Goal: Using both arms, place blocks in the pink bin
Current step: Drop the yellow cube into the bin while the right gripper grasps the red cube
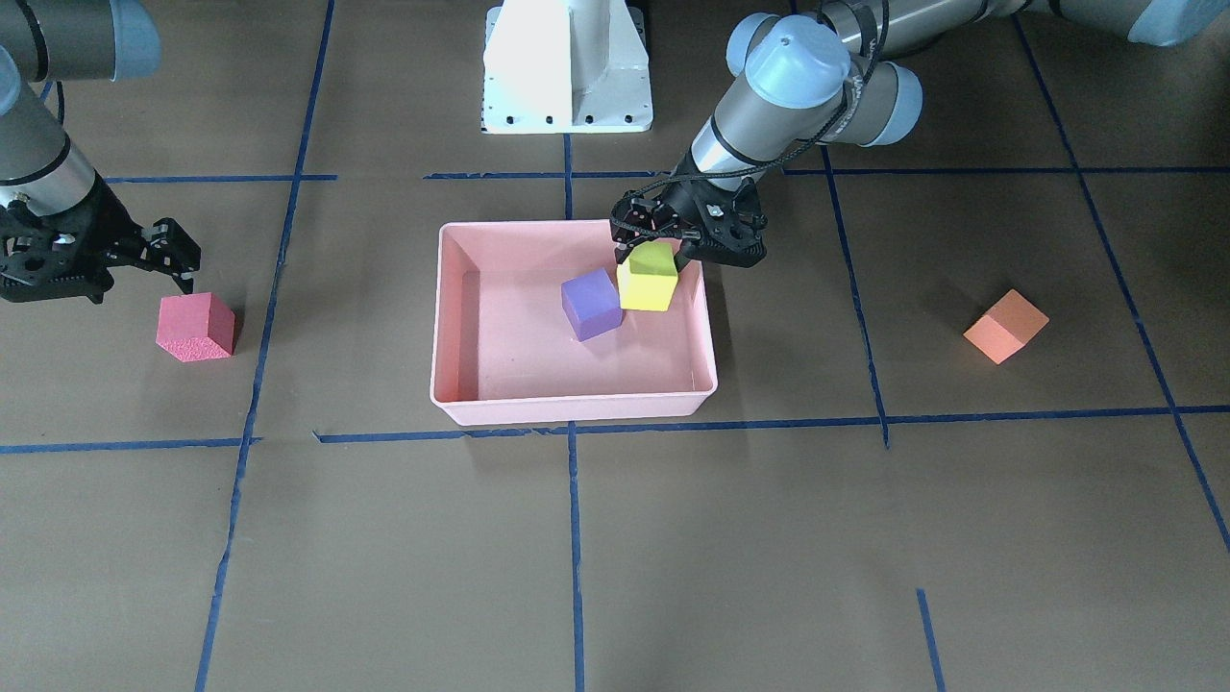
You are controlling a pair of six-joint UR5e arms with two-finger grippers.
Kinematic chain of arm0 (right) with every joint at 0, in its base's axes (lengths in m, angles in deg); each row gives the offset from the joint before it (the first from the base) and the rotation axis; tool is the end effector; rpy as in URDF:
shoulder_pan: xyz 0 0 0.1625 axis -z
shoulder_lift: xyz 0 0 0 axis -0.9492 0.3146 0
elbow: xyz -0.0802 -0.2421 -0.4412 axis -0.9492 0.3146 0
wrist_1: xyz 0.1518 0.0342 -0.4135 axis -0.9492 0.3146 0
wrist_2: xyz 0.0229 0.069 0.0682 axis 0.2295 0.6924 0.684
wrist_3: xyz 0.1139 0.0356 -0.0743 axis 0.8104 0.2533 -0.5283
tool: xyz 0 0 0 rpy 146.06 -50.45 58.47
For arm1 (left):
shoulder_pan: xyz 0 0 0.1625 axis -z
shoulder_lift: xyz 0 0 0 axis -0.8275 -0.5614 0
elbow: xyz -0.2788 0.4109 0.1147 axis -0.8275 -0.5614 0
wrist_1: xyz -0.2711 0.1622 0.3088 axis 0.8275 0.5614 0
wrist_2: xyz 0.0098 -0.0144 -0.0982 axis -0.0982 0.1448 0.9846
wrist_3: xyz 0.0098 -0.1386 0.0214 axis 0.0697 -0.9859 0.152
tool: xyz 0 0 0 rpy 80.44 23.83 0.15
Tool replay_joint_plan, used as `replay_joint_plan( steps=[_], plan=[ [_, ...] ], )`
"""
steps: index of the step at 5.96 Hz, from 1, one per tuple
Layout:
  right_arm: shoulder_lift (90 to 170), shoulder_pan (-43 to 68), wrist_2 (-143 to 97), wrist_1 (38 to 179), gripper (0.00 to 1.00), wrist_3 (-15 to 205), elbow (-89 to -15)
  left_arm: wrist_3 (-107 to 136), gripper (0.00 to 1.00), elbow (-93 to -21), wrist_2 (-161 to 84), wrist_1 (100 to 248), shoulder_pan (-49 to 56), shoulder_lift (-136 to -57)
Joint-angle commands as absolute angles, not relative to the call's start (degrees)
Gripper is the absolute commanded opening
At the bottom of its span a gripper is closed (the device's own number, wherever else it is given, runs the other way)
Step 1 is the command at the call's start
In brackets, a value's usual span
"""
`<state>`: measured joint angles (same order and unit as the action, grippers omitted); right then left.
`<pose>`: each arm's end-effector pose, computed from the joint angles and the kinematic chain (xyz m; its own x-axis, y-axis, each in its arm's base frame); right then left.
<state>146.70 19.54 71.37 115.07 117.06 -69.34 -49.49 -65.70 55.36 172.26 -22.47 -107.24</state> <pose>-0.2928 -0.4870 0.5585 0.7609 -0.1475 0.6319 0.0675 0.9865 0.1490 0.5746 -0.4653 0.2944 0.3775 -0.0363 -0.9253 0.0959 0.9954 0.0001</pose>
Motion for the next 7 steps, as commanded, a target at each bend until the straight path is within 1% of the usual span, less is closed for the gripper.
replay_joint_plan(
  steps=[1, 2, 4, 6, 7],
  plan=[
    [145.9, 19.7, 72.9, 111.0, 1.00, 116.8, -64.0, -49.7, 1.00, -67.2, 55.0, 172.1, -22.4, -107.1],
    [145.8, 19.7, 73.9, 105.6, 1.00, 117.2, -60.5, -49.8, 1.00, -67.2, 54.9, 172.1, -22.5, -107.1],
    [144.5, 20.3, 75.2, 104.7, 1.00, 119.6, -60.1, -49.8, 1.00, -67.7, 54.6, 172.1, -22.4, -107.1],
    [144.6, 22.1, 75.1, 104.6, 1.00, 119.6, -57.6, -49.8, 1.00, -70.6, 54.6, 172.1, -21.8, -106.1],
    [144.6, 23.0, 75.1, 104.6, 1.00, 119.6, -57.1, -49.8, 1.00, -73.4, 54.7, 172.1, -20.4, -105.3]
  ],
)
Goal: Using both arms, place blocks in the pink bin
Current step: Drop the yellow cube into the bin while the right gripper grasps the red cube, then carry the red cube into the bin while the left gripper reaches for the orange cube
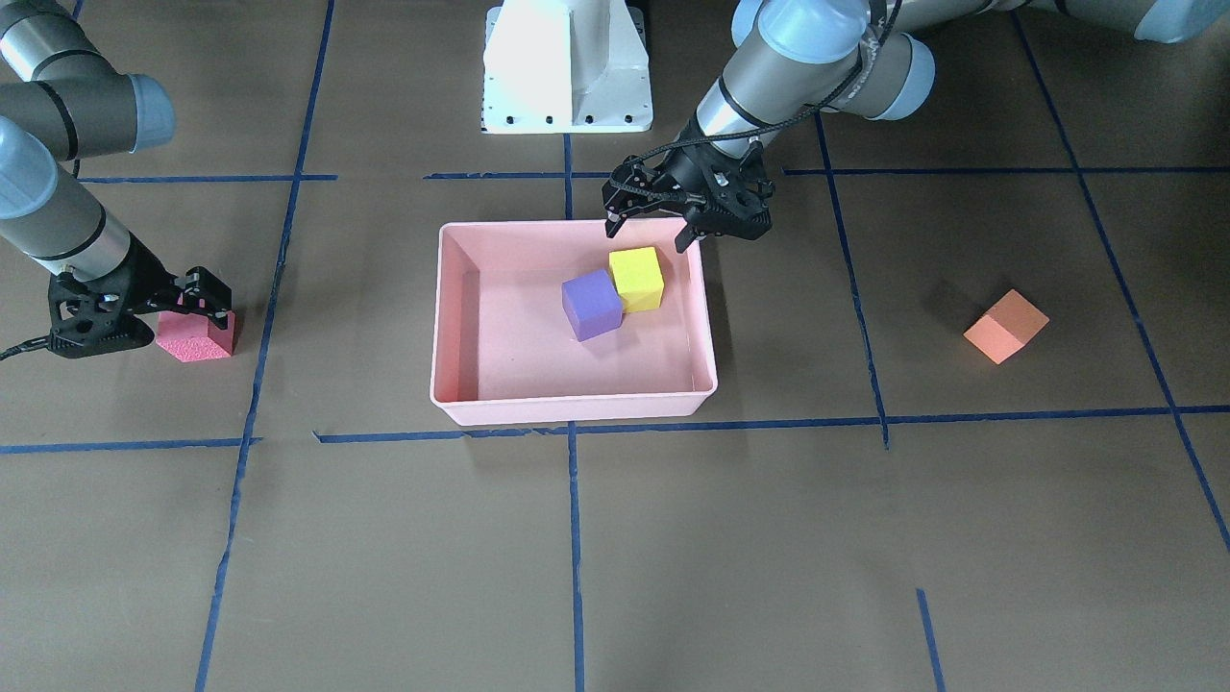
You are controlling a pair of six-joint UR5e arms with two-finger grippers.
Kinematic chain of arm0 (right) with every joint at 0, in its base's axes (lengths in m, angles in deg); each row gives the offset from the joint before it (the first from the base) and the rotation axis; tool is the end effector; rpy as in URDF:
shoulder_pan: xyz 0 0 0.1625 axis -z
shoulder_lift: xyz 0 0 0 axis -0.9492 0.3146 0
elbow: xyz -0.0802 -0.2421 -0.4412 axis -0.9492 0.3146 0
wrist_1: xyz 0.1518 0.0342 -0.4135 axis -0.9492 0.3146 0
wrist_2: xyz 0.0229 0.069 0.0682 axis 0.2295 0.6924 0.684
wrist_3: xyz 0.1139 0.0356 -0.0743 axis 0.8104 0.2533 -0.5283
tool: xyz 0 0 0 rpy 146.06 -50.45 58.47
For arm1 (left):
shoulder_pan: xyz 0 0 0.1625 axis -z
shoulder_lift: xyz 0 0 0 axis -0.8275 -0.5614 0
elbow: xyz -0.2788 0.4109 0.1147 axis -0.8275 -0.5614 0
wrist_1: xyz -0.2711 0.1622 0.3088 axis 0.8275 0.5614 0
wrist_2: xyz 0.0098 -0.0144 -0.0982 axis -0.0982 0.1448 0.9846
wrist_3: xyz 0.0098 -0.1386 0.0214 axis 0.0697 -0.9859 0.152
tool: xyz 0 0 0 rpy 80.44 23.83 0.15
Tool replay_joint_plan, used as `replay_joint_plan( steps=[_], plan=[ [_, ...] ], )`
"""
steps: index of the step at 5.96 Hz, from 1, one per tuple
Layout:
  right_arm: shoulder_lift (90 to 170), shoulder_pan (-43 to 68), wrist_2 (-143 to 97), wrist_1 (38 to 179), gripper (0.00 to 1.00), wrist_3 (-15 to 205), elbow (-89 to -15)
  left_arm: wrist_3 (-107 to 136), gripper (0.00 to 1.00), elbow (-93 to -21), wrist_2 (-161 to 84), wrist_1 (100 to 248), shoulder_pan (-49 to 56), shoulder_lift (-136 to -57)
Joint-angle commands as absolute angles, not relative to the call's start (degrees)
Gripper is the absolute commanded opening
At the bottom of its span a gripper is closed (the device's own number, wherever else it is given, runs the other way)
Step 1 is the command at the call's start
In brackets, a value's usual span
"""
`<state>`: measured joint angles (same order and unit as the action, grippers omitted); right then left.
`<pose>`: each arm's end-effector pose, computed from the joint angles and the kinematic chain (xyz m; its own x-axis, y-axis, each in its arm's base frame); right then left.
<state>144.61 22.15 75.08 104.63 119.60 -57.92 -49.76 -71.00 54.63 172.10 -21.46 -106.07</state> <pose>-0.3463 -0.4980 0.6152 0.7167 -0.1491 0.6813 0.1059 0.9888 0.1049 0.5393 -0.4588 0.2665 0.3251 -0.0113 -0.9456 0.1276 0.9913 0.0320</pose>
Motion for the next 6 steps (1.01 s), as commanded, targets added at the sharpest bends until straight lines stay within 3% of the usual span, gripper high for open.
replay_joint_plan(
  steps=[1, 2, 3, 4, 5, 6],
  plan=[
    [144.6, 23.8, 75.0, 104.6, 1.00, 119.6, -56.7, -49.7, 1.00, -75.6, 54.7, 172.1, -19.0, -102.7],
    [144.5, 24.4, 75.0, 104.5, 0.89, 119.7, -55.8, -49.0, 1.00, -75.9, 55.3, 172.2, -16.6, -100.2],
    [144.4, 24.3, 75.1, 104.4, 0.08, 119.7, -56.3, -43.5, 1.00, -76.5, 55.4, 172.2, -15.7, -96.8],
    [144.3, 24.3, 75.2, 104.6, 0.00, 119.7, -59.8, -36.6, 1.00, -78.7, 55.5, 172.3, -13.5, -89.7],
    [142.5, 24.5, 76.0, 105.1, 0.00, 125.8, -64.4, -25.9, 1.00, -79.2, 55.8, 172.5, -11.4, -83.0],
    [135.4, 24.5, 78.3, 105.6, 0.00, 137.5, -65.6, -18.2, 1.00, -78.5, 55.9, 172.5, -8.0, -80.2]
  ],
)
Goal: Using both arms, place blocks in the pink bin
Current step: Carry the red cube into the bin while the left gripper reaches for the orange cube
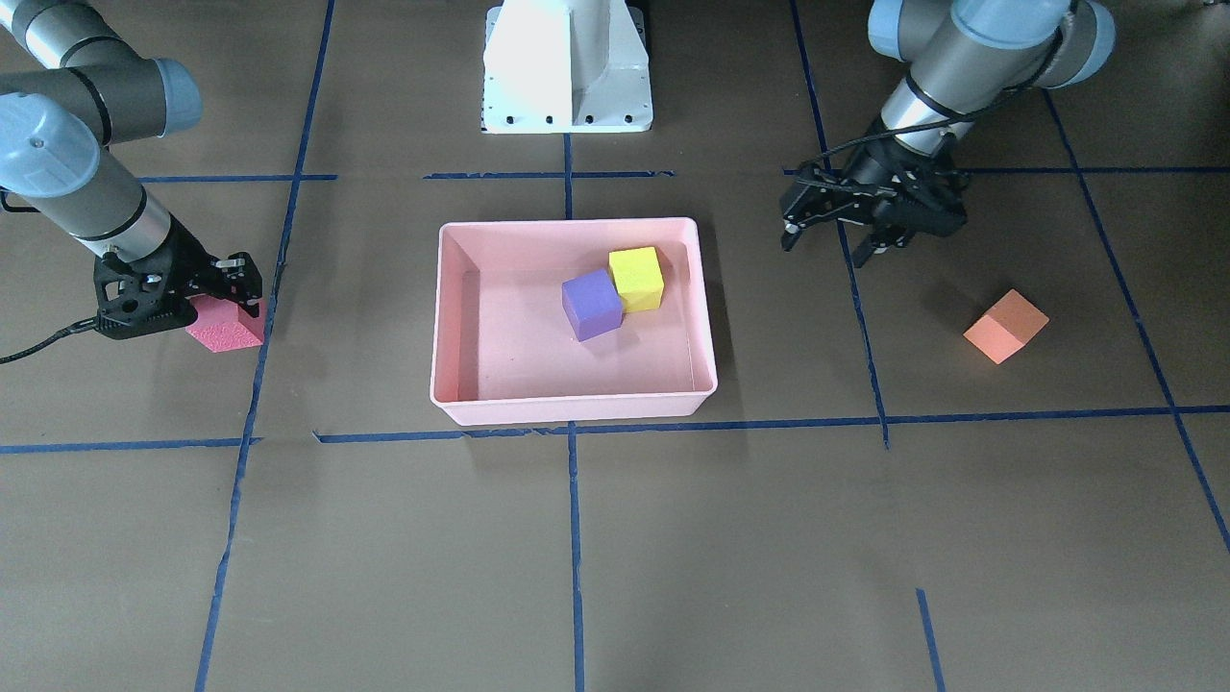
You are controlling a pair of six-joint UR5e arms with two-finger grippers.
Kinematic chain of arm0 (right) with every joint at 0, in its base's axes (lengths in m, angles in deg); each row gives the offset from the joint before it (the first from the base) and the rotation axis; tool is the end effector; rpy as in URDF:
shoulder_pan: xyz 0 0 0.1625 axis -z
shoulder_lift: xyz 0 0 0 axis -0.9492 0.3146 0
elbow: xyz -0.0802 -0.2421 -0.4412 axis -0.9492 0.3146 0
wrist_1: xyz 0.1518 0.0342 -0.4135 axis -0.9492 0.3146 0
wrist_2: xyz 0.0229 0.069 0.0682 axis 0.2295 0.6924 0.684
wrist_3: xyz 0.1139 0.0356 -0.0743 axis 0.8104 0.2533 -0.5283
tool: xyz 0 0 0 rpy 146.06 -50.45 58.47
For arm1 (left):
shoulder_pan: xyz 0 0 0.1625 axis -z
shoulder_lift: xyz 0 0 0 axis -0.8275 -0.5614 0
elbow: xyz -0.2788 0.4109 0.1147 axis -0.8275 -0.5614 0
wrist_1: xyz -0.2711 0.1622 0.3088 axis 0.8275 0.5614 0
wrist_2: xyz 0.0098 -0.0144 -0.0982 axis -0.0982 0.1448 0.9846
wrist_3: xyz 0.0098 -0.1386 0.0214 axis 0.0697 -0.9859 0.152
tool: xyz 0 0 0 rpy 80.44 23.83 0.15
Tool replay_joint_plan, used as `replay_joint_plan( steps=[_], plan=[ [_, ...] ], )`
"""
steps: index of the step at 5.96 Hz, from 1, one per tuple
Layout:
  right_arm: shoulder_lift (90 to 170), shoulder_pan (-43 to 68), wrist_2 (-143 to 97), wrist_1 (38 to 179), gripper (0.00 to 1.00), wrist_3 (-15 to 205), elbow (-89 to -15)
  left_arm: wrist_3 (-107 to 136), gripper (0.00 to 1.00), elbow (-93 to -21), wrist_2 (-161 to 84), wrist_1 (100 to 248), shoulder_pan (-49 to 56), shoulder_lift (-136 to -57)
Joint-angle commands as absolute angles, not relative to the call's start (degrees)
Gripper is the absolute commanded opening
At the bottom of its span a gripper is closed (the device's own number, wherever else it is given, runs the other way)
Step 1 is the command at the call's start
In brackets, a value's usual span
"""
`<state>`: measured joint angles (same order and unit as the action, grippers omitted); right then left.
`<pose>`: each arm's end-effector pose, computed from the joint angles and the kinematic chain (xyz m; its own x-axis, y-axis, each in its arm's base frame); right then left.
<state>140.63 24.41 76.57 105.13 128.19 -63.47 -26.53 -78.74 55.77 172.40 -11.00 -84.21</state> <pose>-0.3794 -0.4943 0.5192 0.6336 -0.1127 0.7654 0.0458 0.9931 0.1084 0.3671 -0.4661 0.4468 0.5465 0.1706 -0.8199 0.0844 0.9628 0.2567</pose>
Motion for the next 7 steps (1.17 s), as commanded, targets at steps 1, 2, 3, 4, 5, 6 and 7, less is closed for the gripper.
replay_joint_plan(
  steps=[1, 2, 3, 4, 5, 6, 7],
  plan=[
    [128.9, 26.3, 78.1, 106.4, 0.00, 148.3, -65.7, -10.9, 1.00, -77.7, 55.9, 172.1, -4.8, -77.6],
    [123.5, 28.3, 77.6, 109.1, 0.00, 156.0, -66.0, -4.0, 1.00, -74.3, 56.1, 171.9, -1.0, -77.4],
    [119.9, 33.4, 72.1, 111.3, 0.00, 160.9, -65.8, 3.3, 1.00, -70.0, 58.9, 172.2, 3.6, -77.5],
    [117.6, 37.5, 66.4, 112.2, 0.00, 163.6, -64.7, 5.7, 1.00, -68.0, 59.9, 172.3, 5.9, -78.0],
    [116.5, 39.1, 64.7, 112.6, 0.00, 164.1, -62.8, 7.5, 1.00, -66.0, 60.0, 172.5, 6.6, -78.3],
    [115.6, 41.1, 61.6, 112.5, 0.20, 164.0, -60.4, 8.3, 1.00, -64.6, 60.0, 172.5, 6.6, -78.5],
    [115.9, 42.7, 59.6, 112.4, 0.99, 163.6, -59.9, 8.2, 1.00, -62.3, 60.0, 172.6, 6.5, -79.6]
  ],
)
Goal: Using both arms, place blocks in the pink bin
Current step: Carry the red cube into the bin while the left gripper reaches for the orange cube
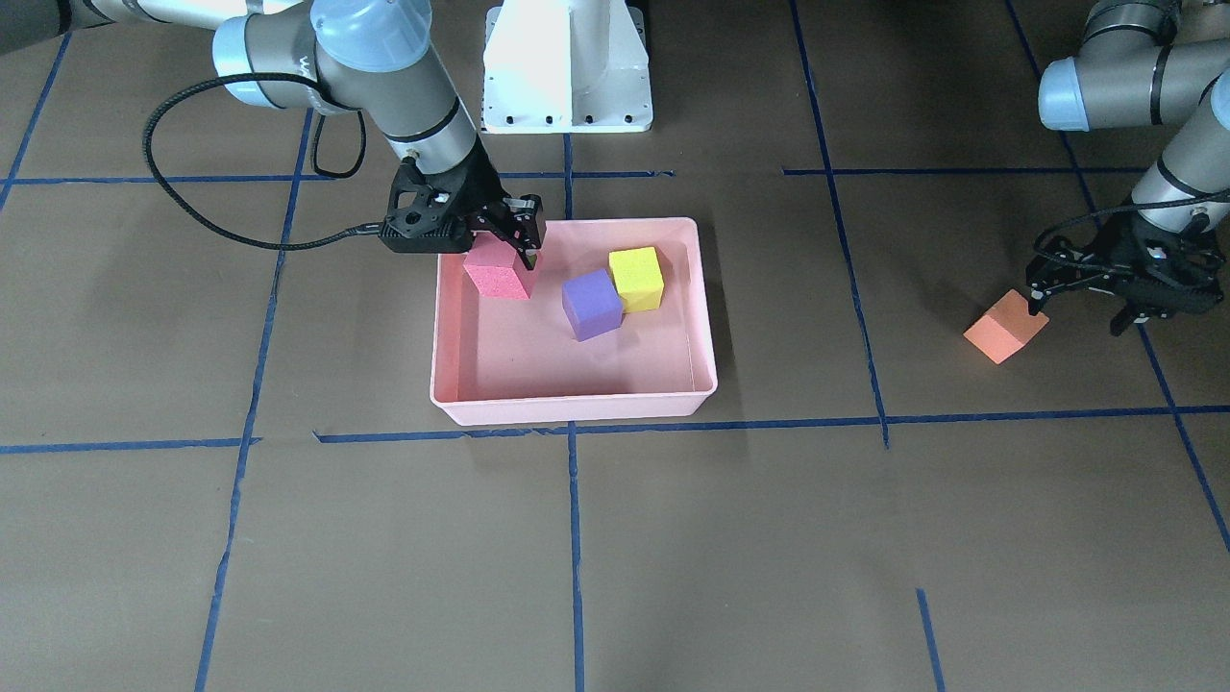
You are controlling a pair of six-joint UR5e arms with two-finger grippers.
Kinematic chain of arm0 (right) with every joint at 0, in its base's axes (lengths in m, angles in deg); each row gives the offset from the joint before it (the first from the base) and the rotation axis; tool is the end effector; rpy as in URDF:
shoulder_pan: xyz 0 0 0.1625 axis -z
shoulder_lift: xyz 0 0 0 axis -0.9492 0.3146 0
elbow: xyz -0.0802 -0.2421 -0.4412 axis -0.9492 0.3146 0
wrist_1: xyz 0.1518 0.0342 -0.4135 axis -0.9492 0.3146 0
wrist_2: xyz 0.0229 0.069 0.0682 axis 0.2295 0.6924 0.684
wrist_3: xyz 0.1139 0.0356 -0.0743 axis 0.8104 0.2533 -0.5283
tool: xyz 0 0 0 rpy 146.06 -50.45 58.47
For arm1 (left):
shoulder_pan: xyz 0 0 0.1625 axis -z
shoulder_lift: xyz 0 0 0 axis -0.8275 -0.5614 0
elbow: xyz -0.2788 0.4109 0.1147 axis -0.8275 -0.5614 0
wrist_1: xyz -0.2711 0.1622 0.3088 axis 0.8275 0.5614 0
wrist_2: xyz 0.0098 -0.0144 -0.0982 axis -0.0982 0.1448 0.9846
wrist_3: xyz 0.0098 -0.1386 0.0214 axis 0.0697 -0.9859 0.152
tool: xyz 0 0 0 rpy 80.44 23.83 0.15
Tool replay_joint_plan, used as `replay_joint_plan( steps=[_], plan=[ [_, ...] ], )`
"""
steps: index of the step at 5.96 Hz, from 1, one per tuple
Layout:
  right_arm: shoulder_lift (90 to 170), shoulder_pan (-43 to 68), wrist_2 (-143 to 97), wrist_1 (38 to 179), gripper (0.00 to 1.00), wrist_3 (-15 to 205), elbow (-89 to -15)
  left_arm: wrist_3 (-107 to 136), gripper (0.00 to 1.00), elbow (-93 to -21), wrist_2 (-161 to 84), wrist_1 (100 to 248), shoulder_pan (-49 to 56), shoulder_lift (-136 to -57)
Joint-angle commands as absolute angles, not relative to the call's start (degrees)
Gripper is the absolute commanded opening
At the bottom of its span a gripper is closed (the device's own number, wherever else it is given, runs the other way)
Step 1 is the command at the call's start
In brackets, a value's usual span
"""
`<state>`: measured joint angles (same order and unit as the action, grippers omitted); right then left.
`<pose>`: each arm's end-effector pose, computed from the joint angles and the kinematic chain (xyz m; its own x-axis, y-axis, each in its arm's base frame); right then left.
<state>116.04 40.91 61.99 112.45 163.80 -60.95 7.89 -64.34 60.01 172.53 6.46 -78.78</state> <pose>-0.5938 -0.4569 0.2760 0.5048 0.2114 0.8370 -0.2214 0.9688 -0.1111 0.2153 -0.5443 0.6375 0.7226 0.3548 -0.5933 -0.1243 0.9110 0.3933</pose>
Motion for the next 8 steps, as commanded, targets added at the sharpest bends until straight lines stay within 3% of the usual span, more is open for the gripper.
replay_joint_plan(
  steps=[1, 3, 4, 8],
  plan=[
    [116.0, 43.4, 58.0, 112.4, 1.00, 163.2, -60.0, 7.6, 1.00, -60.5, 61.9, 172.6, 6.3, -79.7],
    [116.2, 43.4, 58.0, 112.4, 1.00, 163.2, -60.2, 7.2, 1.00, -59.9, 67.2, 174.6, 6.1, -80.2],
    [116.2, 43.4, 58.0, 112.3, 1.00, 163.1, -60.5, 18.6, 1.00, -59.3, 68.8, 175.1, 5.9, -80.0],
    [122.5, 38.5, 61.6, 112.6, 1.00, 161.7, -71.0, 31.7, 1.00, -57.1, 70.9, 174.7, 5.6, -80.2]
  ],
)
